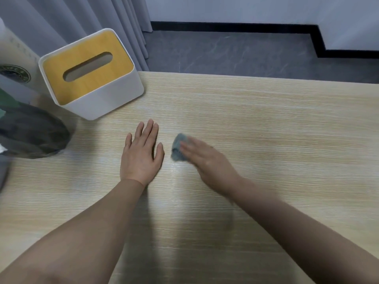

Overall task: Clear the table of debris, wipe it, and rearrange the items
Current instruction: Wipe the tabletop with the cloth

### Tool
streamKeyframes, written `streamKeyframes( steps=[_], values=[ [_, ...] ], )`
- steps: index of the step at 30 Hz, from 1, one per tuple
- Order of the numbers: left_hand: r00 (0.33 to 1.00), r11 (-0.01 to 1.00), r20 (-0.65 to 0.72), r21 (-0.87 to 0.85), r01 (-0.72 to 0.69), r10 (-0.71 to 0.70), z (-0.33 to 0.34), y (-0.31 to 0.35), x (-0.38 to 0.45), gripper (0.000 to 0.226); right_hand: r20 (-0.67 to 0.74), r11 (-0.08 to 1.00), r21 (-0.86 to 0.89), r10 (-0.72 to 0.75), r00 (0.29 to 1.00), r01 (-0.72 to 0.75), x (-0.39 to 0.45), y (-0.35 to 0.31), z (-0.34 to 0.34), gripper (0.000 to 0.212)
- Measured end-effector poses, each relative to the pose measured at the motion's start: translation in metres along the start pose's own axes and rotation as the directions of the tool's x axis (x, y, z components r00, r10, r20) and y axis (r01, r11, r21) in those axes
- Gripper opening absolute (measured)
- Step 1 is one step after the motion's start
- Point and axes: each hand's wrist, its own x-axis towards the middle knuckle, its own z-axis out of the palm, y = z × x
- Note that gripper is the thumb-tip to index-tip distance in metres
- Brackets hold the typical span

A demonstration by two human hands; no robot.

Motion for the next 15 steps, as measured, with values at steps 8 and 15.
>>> streamKeyframes(
  steps=[8,15],
  values=[
    [1.000,1.000,-0.008,-0.008,0.004,-0.004,0.001,-0.001,-0.001,0.059,-0.140,0.896,-0.036,0.434,0.890,-0.443,0.031,0.081,-0.046,0.040],
    [1.000,1.000,-0.010,-0.003,-0.001,0.001,0.002,-0.001,-0.001,0.059,-0.092,0.986,-0.015,0.167,0.982,-0.169,-0.004,-0.010,0.009,0.052]
  ],
)
